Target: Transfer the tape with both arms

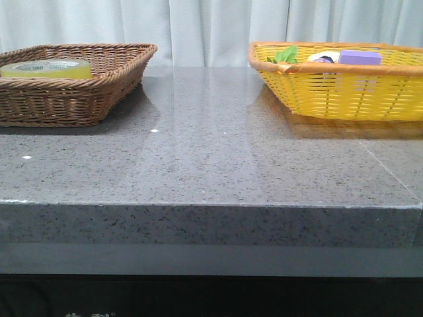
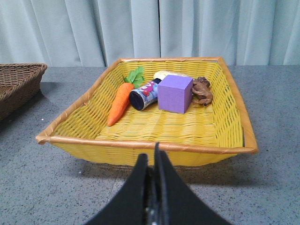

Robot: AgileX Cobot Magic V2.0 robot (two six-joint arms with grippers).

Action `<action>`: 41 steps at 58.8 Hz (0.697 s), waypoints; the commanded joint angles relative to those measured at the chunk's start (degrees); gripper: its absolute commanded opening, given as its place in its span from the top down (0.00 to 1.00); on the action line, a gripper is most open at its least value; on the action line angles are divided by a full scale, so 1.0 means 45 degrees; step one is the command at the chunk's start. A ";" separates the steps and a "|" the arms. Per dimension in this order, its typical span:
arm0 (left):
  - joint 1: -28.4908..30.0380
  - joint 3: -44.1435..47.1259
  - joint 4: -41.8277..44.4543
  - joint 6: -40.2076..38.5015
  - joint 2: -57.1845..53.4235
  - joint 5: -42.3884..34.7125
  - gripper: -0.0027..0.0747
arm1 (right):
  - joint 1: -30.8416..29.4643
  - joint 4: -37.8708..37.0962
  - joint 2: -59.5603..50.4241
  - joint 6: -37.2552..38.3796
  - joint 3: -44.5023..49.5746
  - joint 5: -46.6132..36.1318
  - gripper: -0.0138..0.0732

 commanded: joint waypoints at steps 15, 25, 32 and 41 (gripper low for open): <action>0.0024 0.0489 -0.0150 -0.0138 -0.0232 -0.1063 0.99 | 0.0770 -0.0936 -0.0352 -0.0053 0.1488 -0.2761 0.94; 0.0024 0.0489 -0.0150 -0.0138 -0.0232 -0.1063 0.99 | 0.0758 -0.0936 -0.1913 0.0066 0.3404 -0.2980 0.94; 0.0024 0.0489 -0.0150 -0.0138 -0.0232 -0.1063 0.99 | 0.0758 -0.0936 -0.3360 0.0066 0.4508 -0.2968 0.94; 0.0024 0.0489 -0.0150 -0.0138 -0.0232 -0.1063 0.99 | 0.0747 -0.0801 -0.3503 0.0076 0.5089 -0.2850 0.94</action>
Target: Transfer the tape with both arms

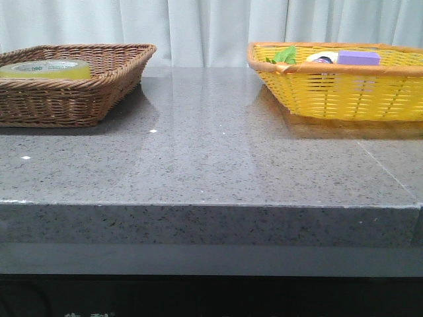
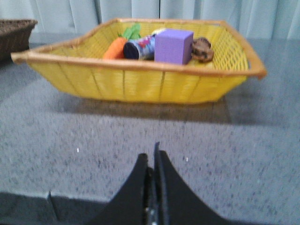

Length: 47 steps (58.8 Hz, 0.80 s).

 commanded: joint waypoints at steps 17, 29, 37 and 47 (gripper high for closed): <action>0.0024 0.0489 -0.0131 -0.0138 -0.0232 -0.1034 0.99 | 0.0001 0.0143 -0.0283 -0.0002 -0.0200 -0.0598 0.94; 0.0024 0.0489 -0.0131 -0.0138 -0.0232 -0.1034 0.99 | 0.0001 0.0143 -0.0283 -0.0002 -0.0200 -0.0598 0.94; 0.0024 0.0489 -0.0131 -0.0138 -0.0232 -0.1034 0.99 | 0.0001 0.0143 -0.0283 -0.0002 -0.0200 -0.0598 0.94; 0.0024 0.0489 -0.0131 -0.0138 -0.0232 -0.1034 0.99 | 0.0001 0.0143 -0.0283 -0.0002 -0.0200 -0.0598 0.94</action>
